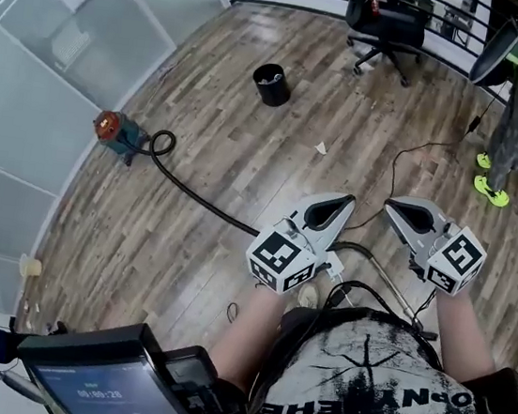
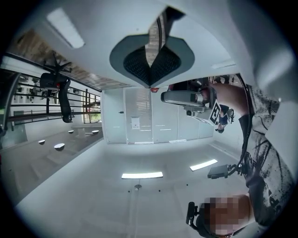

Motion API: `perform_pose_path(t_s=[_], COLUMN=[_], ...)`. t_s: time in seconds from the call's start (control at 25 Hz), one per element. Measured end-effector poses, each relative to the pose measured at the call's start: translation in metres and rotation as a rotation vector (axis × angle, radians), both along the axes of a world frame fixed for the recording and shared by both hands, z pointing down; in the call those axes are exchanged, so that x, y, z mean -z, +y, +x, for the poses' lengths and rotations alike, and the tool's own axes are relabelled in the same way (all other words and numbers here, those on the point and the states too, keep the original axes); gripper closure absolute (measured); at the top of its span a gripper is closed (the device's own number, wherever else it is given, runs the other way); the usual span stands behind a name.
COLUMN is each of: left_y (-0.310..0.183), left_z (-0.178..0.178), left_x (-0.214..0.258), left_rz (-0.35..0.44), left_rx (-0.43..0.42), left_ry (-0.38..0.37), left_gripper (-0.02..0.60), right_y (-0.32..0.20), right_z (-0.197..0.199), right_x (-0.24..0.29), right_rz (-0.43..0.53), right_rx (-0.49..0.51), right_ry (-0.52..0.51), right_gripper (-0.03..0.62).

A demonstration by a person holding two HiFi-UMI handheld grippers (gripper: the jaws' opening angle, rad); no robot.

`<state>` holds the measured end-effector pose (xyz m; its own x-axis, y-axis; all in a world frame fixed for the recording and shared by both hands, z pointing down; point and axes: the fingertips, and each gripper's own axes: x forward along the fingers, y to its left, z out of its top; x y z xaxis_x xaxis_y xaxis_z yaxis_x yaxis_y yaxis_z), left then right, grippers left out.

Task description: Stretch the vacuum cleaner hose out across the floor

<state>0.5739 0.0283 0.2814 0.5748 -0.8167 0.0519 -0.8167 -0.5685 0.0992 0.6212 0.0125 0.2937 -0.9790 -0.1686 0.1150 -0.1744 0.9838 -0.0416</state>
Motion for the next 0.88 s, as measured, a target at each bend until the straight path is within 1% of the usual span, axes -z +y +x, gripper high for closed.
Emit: perform_pose_path(t_s=[0.24,0.36,0.44,0.56,0.72,0.88], left_y=[0.019,0.026,0.032,0.039,0.050,0.052], left_z=[0.051,0.072,0.073,0.061,0.071,0.068], left_x=[0.002,0.007,0.003,-0.005,-0.005,-0.006], left_rz=[-0.007,-0.006,-0.008,-0.011,-0.013,-0.012], left_rx=[0.025,0.042,0.047,0.054,0.064,0.062], left_ry=[0.020,0.002,0.004,0.014,0.004,0.004], left_gripper=[0.581,0.581,0.581,0.581,0.581,0.581], right_y=[0.018,0.025,0.032,0.039,0.048,0.052], right_z=[0.049,0.069,0.070,0.057,0.068,0.066], right_x=[0.001,0.007,0.005,0.001,0.002,-0.003], right_rz=[0.003,0.005,0.008,0.019,0.020,0.024], right_rx=[0.033,0.055,0.063,0.070,0.072,0.065], right_ry=[-0.013,-0.014,-0.010,-0.002,0.002,0.020], right_gripper=[0.588,0.588,0.588,0.588,0.588,0.588])
